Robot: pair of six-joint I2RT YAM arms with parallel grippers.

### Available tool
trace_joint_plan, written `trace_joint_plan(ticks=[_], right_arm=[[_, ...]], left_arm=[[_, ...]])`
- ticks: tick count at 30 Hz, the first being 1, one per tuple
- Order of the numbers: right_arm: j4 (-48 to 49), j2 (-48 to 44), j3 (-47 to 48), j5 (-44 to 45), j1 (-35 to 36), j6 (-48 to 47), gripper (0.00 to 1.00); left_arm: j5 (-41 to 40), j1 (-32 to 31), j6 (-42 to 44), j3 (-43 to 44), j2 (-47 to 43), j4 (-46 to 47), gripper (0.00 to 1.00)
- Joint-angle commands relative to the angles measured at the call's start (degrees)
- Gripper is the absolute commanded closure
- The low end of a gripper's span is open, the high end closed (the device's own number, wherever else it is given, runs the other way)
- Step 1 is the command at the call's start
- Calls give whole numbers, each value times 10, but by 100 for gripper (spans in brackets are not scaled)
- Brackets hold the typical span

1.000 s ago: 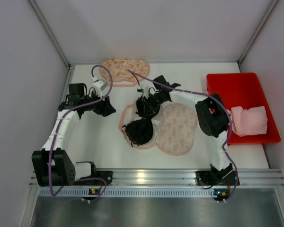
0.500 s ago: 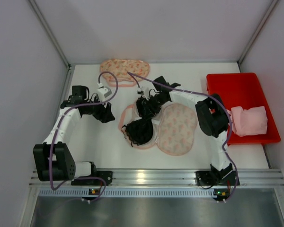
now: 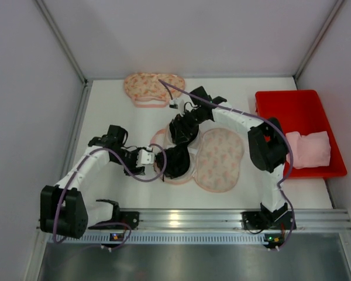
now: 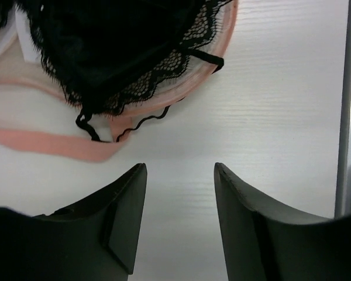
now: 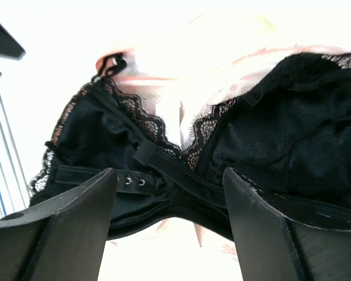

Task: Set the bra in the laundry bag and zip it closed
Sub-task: Adjust the bra in the laundry bag.

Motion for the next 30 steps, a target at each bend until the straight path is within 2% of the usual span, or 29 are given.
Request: trace_joint_plan(ticks=[1, 6, 10, 18, 24, 30], right_arm=[[8, -47, 29, -12, 6, 17, 25], [23, -70, 23, -20, -6, 50, 25], [31, -91, 8, -20, -41, 53, 25], [33, -125, -41, -50, -110, 60, 25], [34, -129, -48, -59, -115, 63, 25], [31, -125, -47, -63, -114, 64, 25]], left_arm=[[27, -35, 153, 9, 18, -12, 48], [3, -78, 212, 36, 91, -13, 57], [-17, -106, 214, 74, 154, -13, 62], [-49, -108, 225, 98, 208, 1, 61], [-71, -108, 220, 87, 218, 21, 62], [-82, -108, 208, 84, 230, 56, 60]])
